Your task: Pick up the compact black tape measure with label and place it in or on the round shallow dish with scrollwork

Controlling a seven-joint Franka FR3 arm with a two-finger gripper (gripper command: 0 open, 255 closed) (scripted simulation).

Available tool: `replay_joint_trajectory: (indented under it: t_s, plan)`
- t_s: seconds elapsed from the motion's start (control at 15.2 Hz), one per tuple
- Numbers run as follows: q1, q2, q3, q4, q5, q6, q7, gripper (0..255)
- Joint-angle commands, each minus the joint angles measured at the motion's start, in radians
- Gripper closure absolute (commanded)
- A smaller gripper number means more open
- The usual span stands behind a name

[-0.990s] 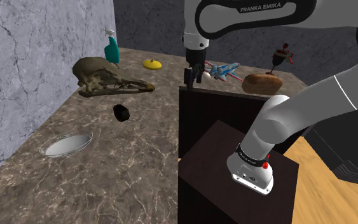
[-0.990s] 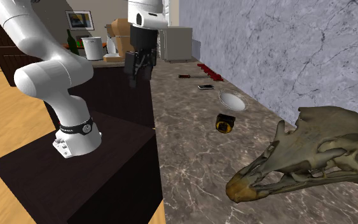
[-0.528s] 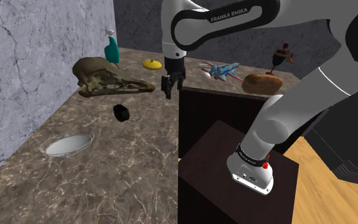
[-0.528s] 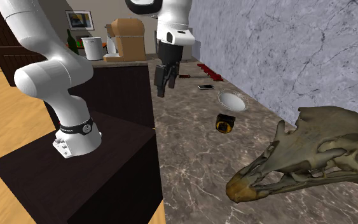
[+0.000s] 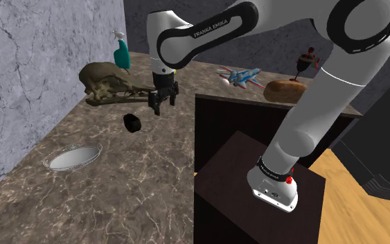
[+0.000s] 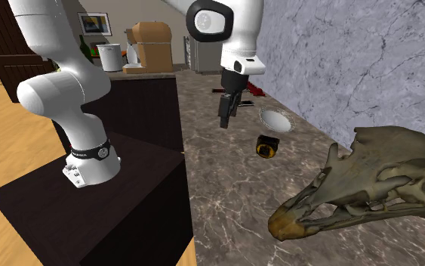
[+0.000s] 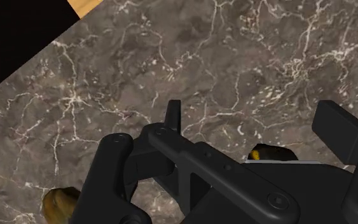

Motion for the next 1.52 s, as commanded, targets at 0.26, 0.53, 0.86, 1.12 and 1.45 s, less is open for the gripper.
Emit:
replay_joint_trajectory:
  t_s: [0.26,0.53,0.86,1.12,1.45]
  plan:
    - [0.03,0.225,0.022,0.176,-0.068,0.071,0.115,0]
    - [0.064,0.376,0.017,0.322,-0.118,0.09,0.182,0]
    - [0.073,0.414,0.011,0.313,-0.131,0.137,0.193,0]
    - [0.077,0.439,0.006,0.296,-0.142,0.177,0.2,0]
    - [0.077,0.439,0.006,0.296,-0.142,0.177,0.2,0]
